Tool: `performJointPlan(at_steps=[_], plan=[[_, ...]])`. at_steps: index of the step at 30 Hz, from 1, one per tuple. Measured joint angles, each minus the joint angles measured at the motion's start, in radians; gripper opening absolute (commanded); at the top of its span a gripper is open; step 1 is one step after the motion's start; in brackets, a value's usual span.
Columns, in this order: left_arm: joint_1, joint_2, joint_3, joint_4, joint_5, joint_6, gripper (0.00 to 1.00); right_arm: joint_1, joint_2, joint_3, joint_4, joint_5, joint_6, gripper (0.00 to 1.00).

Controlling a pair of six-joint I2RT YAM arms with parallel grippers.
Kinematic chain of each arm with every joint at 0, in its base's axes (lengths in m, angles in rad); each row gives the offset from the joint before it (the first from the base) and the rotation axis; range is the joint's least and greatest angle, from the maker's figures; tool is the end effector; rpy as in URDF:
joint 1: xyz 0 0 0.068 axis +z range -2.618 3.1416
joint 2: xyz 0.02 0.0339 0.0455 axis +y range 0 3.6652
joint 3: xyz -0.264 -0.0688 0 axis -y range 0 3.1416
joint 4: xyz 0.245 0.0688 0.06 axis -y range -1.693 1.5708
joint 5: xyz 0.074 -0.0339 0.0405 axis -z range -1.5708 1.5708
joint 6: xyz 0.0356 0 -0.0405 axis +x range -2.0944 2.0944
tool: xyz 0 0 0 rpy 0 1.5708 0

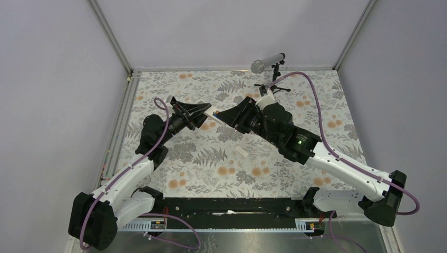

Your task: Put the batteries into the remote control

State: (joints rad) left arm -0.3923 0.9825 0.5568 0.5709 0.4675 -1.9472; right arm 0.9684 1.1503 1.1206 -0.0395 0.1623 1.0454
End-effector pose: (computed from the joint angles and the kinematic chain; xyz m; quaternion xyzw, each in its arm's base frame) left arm 0.2028 -0.1013 0.3019 -0.3214 0.5763 -0.7367 0.1479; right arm 0.1565 0.2174 0.3997 0.0833 0.7261 0.5430 0.4135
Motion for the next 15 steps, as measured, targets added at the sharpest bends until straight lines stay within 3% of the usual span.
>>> performJointPlan(at_steps=[4,9,13,15], plan=[[0.003,0.000,0.014,-0.005,0.001,0.030,0.00,0.000,0.000,0.000,0.002,0.000,0.005,0.31],[0.007,-0.013,0.047,-0.045,0.006,0.085,0.00,-0.001,0.000,0.000,0.011,-0.007,0.016,0.29],[0.012,-0.036,0.068,-0.080,0.005,0.144,0.00,-0.001,0.001,0.002,0.021,-0.021,0.033,0.30],[0.014,-0.050,0.073,-0.098,0.002,0.169,0.00,-0.001,0.004,0.005,0.019,-0.028,0.039,0.36]])
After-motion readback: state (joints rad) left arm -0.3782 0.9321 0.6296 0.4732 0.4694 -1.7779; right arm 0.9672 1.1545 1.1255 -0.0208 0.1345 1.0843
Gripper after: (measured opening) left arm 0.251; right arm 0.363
